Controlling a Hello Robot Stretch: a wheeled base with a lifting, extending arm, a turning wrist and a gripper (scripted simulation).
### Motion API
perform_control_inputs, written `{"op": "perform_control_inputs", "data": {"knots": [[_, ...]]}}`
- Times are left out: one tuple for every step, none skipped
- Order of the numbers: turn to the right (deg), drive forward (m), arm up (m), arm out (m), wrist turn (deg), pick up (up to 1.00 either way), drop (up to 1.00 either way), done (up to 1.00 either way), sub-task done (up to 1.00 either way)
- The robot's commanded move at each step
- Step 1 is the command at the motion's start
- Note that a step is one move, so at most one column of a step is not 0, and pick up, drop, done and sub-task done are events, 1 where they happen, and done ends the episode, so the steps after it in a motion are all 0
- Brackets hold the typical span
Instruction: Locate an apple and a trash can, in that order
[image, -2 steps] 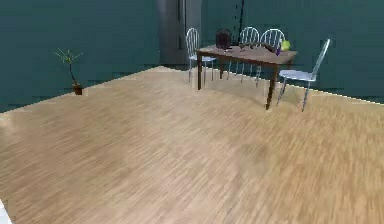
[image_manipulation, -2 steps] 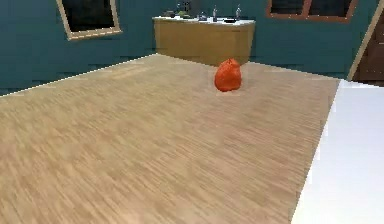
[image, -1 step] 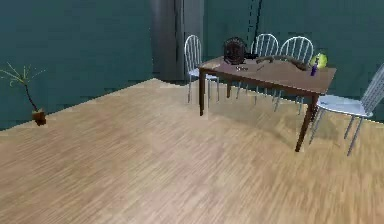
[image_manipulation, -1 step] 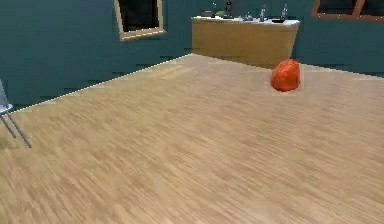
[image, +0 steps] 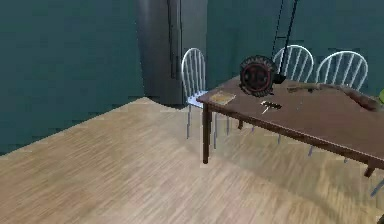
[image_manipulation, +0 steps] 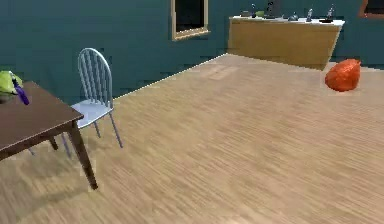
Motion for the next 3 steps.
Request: {"op": "perform_control_inputs", "data": {"knots": [[0.0, 1.00, 0.00, 0.00, 0.0, 0.00, 0.00, 0.00, 0.00], [-27.0, 0.00, 0.00, 0.00, 0.0, 0.00, 0.00, 0.00, 0.00], [0.0, 0.10, 0.00, 0.00, 0.0, 0.00, 0.00, 0.00, 0.00]]}}
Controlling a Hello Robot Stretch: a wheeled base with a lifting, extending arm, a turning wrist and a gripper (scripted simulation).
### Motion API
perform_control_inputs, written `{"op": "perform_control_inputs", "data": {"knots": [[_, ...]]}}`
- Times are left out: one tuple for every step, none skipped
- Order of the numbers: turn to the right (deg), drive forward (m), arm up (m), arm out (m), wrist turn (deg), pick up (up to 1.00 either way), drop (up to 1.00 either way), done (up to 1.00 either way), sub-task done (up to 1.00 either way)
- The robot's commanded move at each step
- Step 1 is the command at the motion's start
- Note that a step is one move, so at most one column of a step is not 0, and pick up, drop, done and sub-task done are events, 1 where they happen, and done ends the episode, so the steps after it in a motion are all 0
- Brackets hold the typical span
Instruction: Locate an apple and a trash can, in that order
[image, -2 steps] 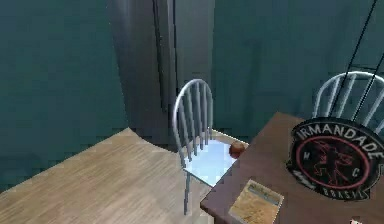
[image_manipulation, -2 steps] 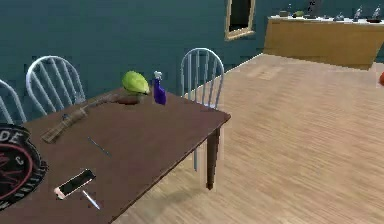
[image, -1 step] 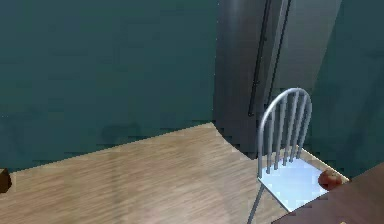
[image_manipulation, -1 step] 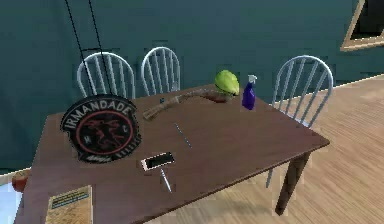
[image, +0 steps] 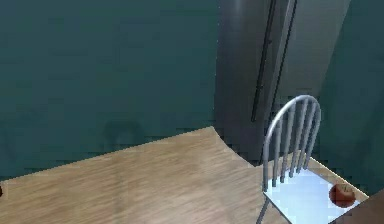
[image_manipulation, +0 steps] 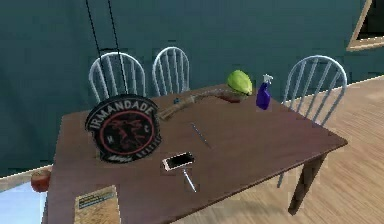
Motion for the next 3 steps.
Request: {"op": "perform_control_inputs", "data": {"knots": [[45.0, 0.00, 0.00, 0.00, 0.0, 0.00, 0.00, 0.00, 0.00], [0.0, 0.00, 0.00, 0.00, 0.0, 0.00, 0.00, 0.00, 1.00], [45.0, 0.00, 0.00, 0.00, 0.0, 0.00, 0.00, 0.00, 0.00]]}}
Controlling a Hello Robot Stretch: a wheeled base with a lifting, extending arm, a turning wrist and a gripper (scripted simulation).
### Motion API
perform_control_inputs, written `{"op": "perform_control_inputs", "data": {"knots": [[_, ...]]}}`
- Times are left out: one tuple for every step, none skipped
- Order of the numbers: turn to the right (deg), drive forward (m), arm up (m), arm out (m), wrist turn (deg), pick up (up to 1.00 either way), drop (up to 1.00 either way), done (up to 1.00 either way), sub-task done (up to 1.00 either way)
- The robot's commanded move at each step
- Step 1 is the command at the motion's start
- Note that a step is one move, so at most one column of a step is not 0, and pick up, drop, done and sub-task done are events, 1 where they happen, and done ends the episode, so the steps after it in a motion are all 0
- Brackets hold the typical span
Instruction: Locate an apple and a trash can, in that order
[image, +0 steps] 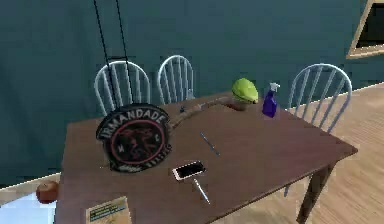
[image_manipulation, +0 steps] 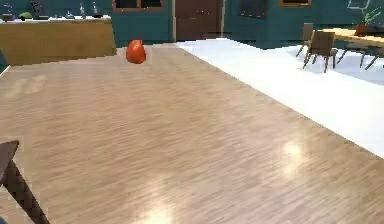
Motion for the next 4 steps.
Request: {"op": "perform_control_inputs", "data": {"knots": [[45.0, 0.00, 0.00, 0.00, 0.0, 0.00, 0.00, 0.00, 0.00], [45.0, 0.00, 0.00, 0.00, 0.0, 0.00, 0.00, 0.00, 0.00], [21.0, 0.00, 0.00, 0.00, 0.0, 0.00, 0.00, 0.00, 0.00], [0.0, 1.00, 0.00, 0.00, 0.0, 0.00, 0.00, 0.00, 0.00]]}}
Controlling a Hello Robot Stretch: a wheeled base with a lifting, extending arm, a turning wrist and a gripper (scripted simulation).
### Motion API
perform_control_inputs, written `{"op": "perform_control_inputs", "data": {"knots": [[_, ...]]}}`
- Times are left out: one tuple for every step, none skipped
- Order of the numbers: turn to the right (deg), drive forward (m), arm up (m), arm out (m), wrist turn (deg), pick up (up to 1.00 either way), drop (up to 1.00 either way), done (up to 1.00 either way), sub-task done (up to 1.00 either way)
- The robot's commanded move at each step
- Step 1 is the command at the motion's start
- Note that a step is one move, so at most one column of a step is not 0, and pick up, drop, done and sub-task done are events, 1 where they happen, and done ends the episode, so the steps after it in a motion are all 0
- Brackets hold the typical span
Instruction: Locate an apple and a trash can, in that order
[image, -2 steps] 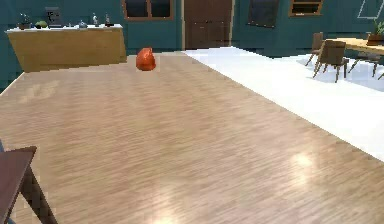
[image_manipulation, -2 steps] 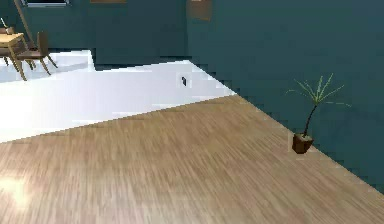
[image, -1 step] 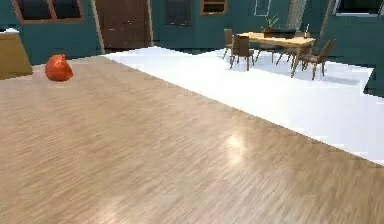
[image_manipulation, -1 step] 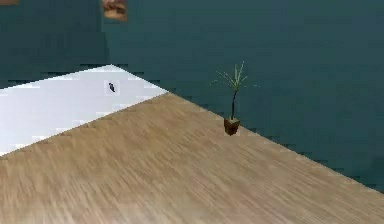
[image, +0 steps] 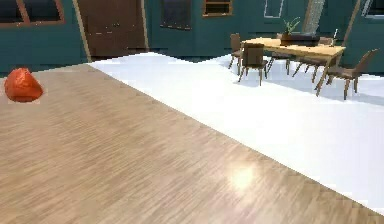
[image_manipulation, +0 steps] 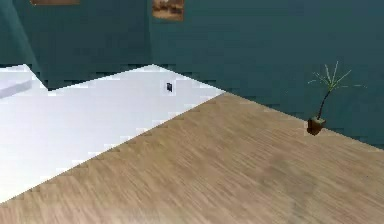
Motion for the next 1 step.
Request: {"op": "perform_control_inputs", "data": {"knots": [[0.0, 1.00, 0.00, 0.00, 0.0, 0.00, 0.00, 0.00, 0.00]]}}
